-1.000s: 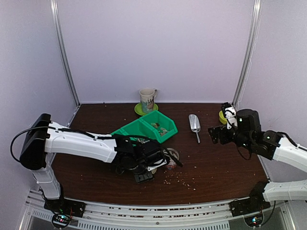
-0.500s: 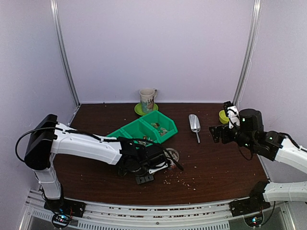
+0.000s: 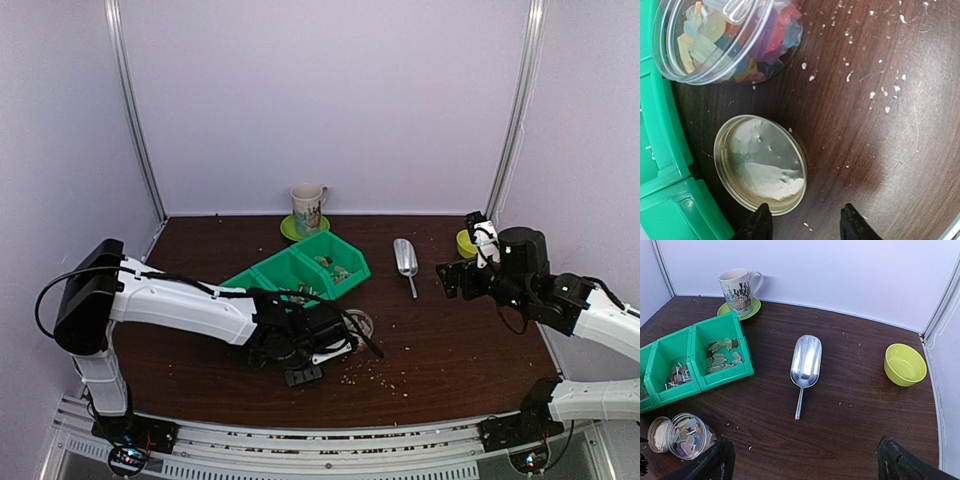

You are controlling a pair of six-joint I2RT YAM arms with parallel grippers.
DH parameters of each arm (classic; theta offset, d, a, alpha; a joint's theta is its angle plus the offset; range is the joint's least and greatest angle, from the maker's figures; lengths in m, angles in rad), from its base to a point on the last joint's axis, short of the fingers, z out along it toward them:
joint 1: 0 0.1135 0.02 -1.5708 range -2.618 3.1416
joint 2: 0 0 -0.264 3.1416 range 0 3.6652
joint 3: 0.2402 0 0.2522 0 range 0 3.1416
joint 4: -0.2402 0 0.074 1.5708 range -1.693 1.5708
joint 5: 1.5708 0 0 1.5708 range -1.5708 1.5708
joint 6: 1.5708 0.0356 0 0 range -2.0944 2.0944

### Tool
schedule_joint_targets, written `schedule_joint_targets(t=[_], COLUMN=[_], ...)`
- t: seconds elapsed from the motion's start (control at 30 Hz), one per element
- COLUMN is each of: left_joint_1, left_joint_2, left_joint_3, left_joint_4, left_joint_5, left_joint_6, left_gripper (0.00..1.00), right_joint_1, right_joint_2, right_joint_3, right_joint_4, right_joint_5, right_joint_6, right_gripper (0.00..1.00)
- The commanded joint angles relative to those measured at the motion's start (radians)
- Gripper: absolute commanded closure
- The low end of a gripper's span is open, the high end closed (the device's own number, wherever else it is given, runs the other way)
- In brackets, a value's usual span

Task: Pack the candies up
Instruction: Pick up the box lid from the center of the board.

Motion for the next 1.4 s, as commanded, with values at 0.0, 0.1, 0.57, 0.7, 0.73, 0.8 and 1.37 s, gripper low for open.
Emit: schedule_joint_targets(t=[0.0,0.1,0.57,0.7,0.73,0.8,1.37], left_joint_1=[-0.004,-0.004,-0.004,-0.004,-0.004,-0.004,-0.004], left_joint_2=[0.017,0.018,0.022,0.019,0.019,0.014,-0.116], left_joint_3=[-0.012,-0.014,-0.017,-0.017,-0.017,-0.015,0.016], left_joint_4=[0.018,0.017,0.018,0.018,0.017,0.016,0.014], left_joint_5=[0.022,0.028,0.052,0.055,0.057,0.061,0.128], left_joint_6=[0.004,0.006,0.01,0.011,0.01,0.011,-0.047], left_gripper=[0.55,0.59,0.91,1.0,1.0,1.0,1.0], right_joint_1=[0.004,0.004,0.004,0.004,0.004,0.004,0.004], right_joint_2=[-0.011,-0.009,-0.011,-0.011,-0.009,-0.007,0.008], right_joint_3=[-0.012,-0.011,-0.009,-0.008,-0.009,-0.006,-0.003], right_joint_4=[-0.003,-0.005,-0.009,-0.008,-0.008,-0.01,-0.004], right_joint_5=[-0.008,-0.008,-0.008,-0.008,-0.008,-0.011,-0.07], right_joint_6=[0.004,0.003,0.003,0.003,0.002,0.002,0.017], right_gripper=[0.01,0.01,0.0,0.0,0.0,0.0,0.0])
